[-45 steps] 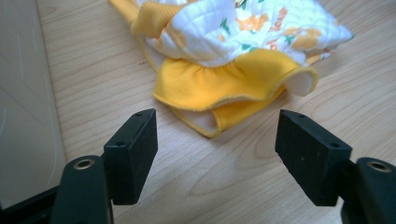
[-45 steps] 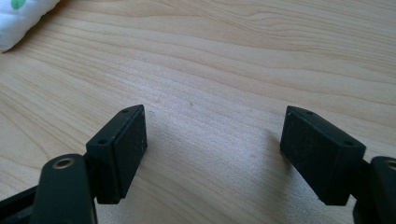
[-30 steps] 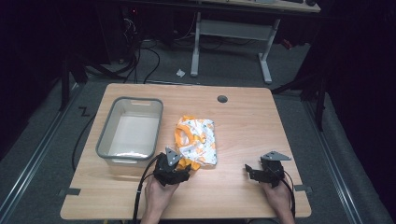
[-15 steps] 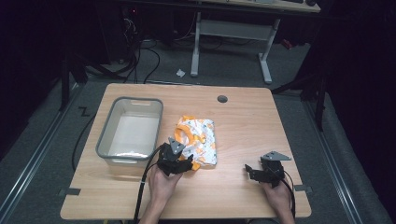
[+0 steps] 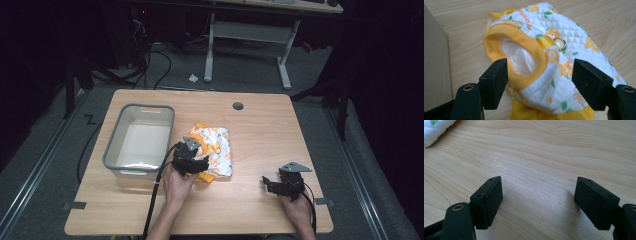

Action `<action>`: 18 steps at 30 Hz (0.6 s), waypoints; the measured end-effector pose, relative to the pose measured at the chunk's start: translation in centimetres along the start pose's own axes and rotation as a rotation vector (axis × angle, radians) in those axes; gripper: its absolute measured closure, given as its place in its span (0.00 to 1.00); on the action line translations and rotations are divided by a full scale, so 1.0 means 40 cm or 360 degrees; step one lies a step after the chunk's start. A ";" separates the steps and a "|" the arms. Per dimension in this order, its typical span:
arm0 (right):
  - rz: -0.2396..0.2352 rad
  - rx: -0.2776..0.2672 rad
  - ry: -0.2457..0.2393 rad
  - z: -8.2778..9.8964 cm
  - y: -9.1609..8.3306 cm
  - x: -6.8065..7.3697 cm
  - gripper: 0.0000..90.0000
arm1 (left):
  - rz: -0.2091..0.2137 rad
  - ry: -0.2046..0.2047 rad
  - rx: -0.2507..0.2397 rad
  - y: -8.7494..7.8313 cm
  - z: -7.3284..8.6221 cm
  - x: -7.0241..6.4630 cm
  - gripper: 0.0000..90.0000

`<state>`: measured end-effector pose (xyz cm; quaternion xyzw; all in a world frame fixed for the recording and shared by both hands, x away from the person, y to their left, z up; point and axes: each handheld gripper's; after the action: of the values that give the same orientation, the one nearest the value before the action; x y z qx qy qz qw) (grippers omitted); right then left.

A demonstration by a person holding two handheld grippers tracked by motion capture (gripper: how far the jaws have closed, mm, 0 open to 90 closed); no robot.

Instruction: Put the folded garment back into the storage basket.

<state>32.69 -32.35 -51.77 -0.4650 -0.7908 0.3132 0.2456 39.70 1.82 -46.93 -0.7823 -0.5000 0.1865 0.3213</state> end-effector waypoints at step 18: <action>0.0000 0.0000 0.0000 0.000 0.000 0.000 0.26 | -0.0082 -0.0093 0.0148 0.098 -0.017 0.018 0.30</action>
<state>32.69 -32.36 -51.77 -0.4649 -0.7908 0.3132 0.2456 43.03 1.09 -49.11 -0.7476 -0.5200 0.2240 0.3472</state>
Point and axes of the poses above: each handheld gripper's, and its own axes: y roughly forward along the jaws, z roughly out of its underside, x roughly to its left, and after that the axes turned 8 degrees about -z, right-handed
